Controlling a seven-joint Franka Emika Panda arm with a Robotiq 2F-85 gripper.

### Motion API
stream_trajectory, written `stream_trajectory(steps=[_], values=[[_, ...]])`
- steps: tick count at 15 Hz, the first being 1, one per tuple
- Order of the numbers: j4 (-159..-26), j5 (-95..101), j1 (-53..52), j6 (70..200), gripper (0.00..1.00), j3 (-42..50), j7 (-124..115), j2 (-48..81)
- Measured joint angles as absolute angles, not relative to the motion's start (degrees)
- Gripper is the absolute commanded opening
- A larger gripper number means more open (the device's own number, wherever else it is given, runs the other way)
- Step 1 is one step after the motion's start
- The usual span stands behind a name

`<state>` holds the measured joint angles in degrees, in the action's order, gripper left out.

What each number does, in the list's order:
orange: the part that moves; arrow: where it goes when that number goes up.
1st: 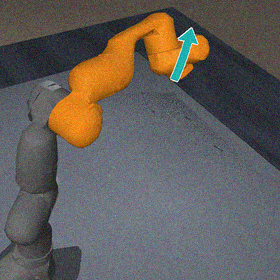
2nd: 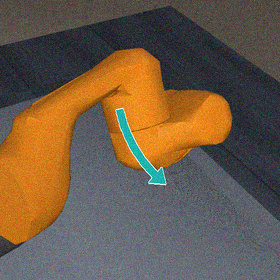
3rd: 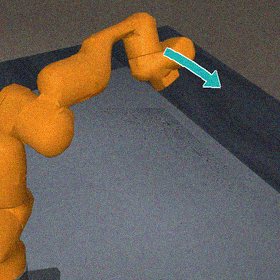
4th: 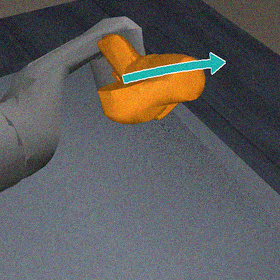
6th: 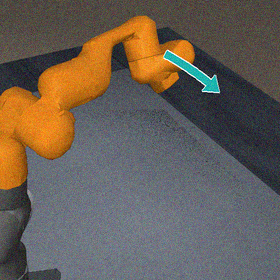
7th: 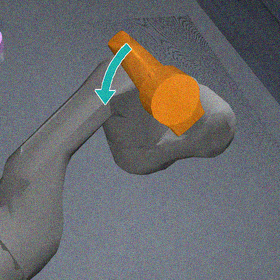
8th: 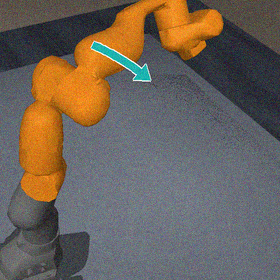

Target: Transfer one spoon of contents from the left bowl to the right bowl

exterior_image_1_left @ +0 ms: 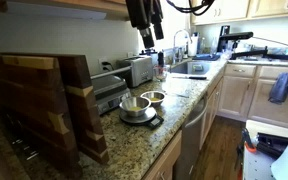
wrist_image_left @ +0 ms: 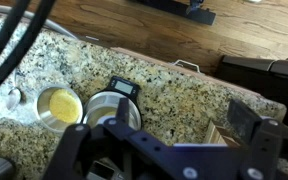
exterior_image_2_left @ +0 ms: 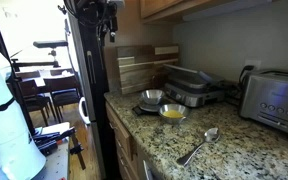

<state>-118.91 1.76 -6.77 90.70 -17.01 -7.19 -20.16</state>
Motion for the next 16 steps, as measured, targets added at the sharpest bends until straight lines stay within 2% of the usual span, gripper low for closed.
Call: stream_trajectory(steps=[9,16], values=[[-119.1,2.0,-6.8,91.4,1.0,-16.1,-6.9,-20.1],[-124.1,6.4,-5.8,103.8,1.0,-8.3,-4.3,-20.7]])
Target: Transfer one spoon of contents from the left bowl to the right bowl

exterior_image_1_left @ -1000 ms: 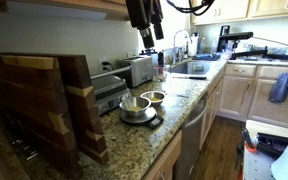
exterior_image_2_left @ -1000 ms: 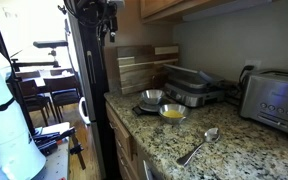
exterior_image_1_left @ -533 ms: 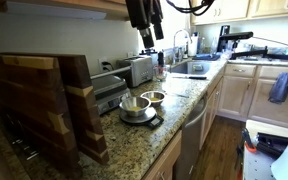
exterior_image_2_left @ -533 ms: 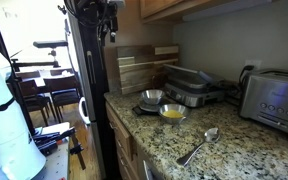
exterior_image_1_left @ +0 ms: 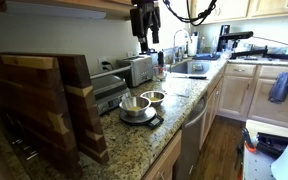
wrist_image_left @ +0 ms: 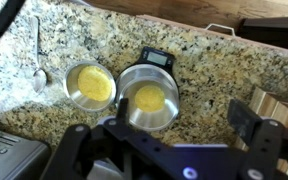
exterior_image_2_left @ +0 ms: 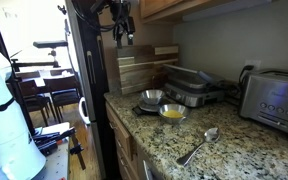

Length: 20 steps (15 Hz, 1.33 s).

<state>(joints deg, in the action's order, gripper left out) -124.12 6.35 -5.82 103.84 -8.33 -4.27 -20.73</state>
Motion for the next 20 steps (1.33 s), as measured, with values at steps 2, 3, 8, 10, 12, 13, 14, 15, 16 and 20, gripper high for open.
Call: stream_trajectory(steps=[2,3,8,10,12,13,14,15,16,20], values=[[-126.2,6.5,-4.5,107.4,1.0,-5.4,-3.2,-21.0],[-127.2,6.5,-3.7,108.9,1.0,-3.9,-2.6,-21.1],[-131.0,6.5,0.7,112.6,1.0,1.5,-0.7,-21.0],[-131.2,6.5,1.2,112.6,1.0,2.0,-0.5,-21.0],[-131.3,6.5,1.2,112.6,1.0,1.9,-0.5,-21.0],[-131.3,6.5,1.2,112.6,1.0,1.9,-0.5,-21.0],[-131.3,6.5,1.2,112.6,1.0,1.9,-0.5,-21.0],[-131.2,6.5,1.2,112.6,1.0,1.9,-0.5,-20.9],[-131.2,6.5,1.3,112.6,1.0,1.9,-0.5,-20.7],[-131.2,6.6,2.7,114.4,1.0,4.2,1.9,-19.6]])
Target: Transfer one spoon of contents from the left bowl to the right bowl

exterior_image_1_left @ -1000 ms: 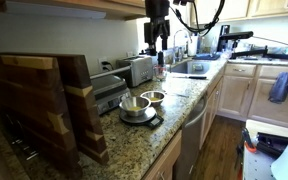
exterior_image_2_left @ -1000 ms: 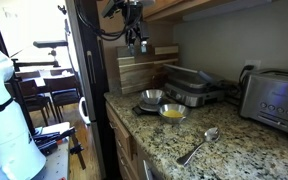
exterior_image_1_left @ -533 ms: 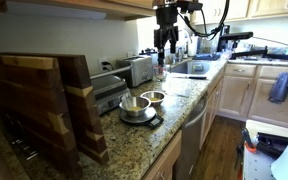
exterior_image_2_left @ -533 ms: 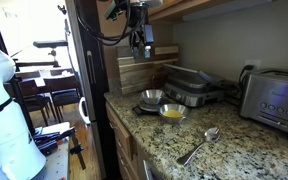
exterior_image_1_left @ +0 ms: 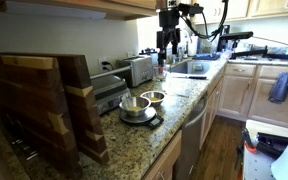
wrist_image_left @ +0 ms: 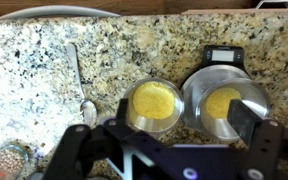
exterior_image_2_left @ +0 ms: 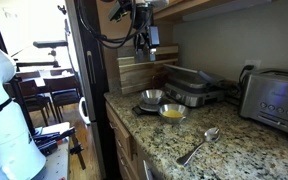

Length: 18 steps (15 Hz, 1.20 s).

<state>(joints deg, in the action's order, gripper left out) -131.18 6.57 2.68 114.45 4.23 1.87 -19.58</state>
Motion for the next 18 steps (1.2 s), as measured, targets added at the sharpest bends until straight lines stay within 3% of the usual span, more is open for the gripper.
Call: stream_trajectory(steps=[10,18], values=[[-130.7,6.6,6.4,127.7,1.0,13.2,17.3,-10.2],[-128.2,6.2,8.0,131.3,1.0,14.3,19.4,-2.6]])
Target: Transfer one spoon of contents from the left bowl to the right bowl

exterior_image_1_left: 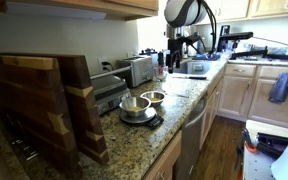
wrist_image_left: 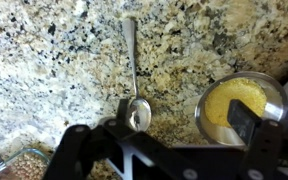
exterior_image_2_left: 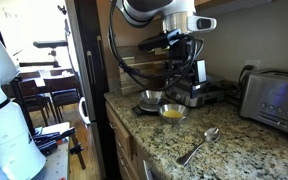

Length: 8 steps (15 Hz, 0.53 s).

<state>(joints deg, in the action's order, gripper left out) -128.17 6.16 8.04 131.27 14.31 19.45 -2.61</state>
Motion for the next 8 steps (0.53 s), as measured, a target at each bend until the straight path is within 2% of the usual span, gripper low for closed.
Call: stream_trajectory(steps=[8], values=[[-125.8,0.3,10.0,134.3,1.0,14.3,25.5,4.8]])
